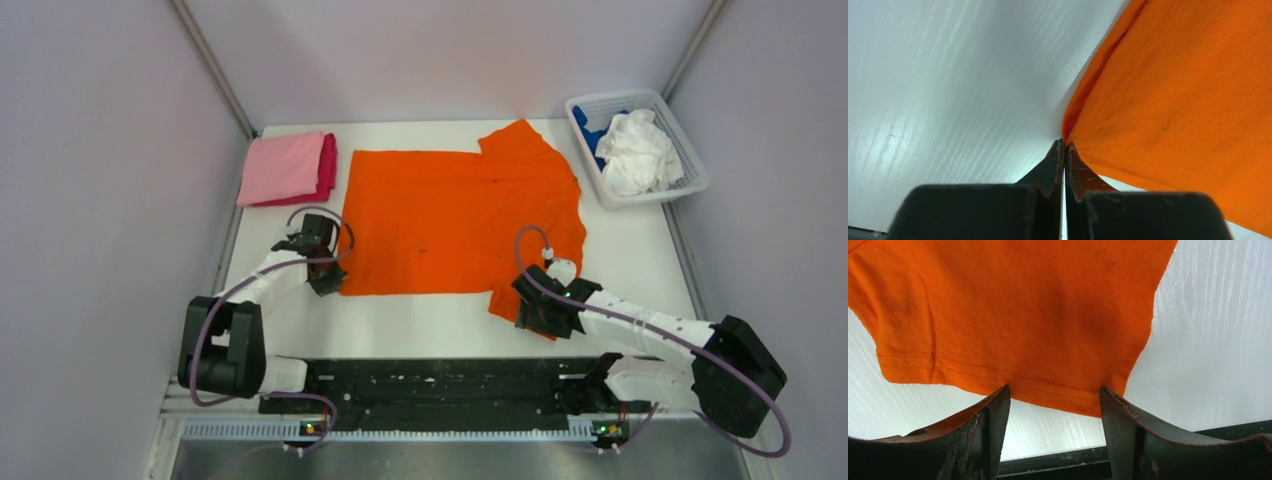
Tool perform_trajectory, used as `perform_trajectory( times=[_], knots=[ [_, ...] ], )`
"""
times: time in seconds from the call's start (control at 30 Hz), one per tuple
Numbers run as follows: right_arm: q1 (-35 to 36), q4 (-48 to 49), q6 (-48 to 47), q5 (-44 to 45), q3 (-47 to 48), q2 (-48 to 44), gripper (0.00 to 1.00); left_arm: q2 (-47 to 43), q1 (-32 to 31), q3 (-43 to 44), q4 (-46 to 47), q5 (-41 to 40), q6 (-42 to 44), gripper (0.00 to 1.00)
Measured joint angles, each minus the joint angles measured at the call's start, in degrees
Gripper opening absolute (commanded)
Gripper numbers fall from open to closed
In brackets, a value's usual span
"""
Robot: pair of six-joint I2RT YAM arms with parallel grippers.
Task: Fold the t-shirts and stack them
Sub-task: Grab the side of the flattened tshirt closest away from the robot with both arms
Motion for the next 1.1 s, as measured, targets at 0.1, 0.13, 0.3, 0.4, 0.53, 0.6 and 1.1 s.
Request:
perform_trajectory(
  times=[0.1,0.13,0.3,0.4,0.53,0.6,1.1],
  knots=[
    [0.0,0.0,0.9,0.2,-0.1,0.0,0.58,0.0,0.0,0.0,0.0,0.0,0.0,0.00],
    [0.0,0.0,1.0,0.3,-0.2,0.0,0.52,-0.1,0.0,0.0,0.0,0.0,0.0,0.00],
    [0.0,0.2,1.6,1.0,-1.6,-1.8,0.08,-0.7,0.0,-0.1,-0.1,0.0,0.0,0.00],
    [0.2,1.2,2.2,0.2,-2.4,-3.1,0.00,-1.4,0.0,-0.1,-0.7,-0.3,0.0,0.00],
    [3.2,1.2,4.2,-1.2,-2.7,-4.0,0.00,-3.6,0.0,-0.1,-3.2,-1.7,-0.3,0.00],
    [7.0,0.4,6.1,-2.2,-2.6,-4.1,0.00,-5.0,0.0,-0.4,-4.7,-2.3,-0.6,0.00],
    [10.6,-8.1,5.2,-3.1,5.7,-3.5,0.00,-13.9,0.0,-3.1,-10.0,-1.2,-3.5,0.00]
  ],
)
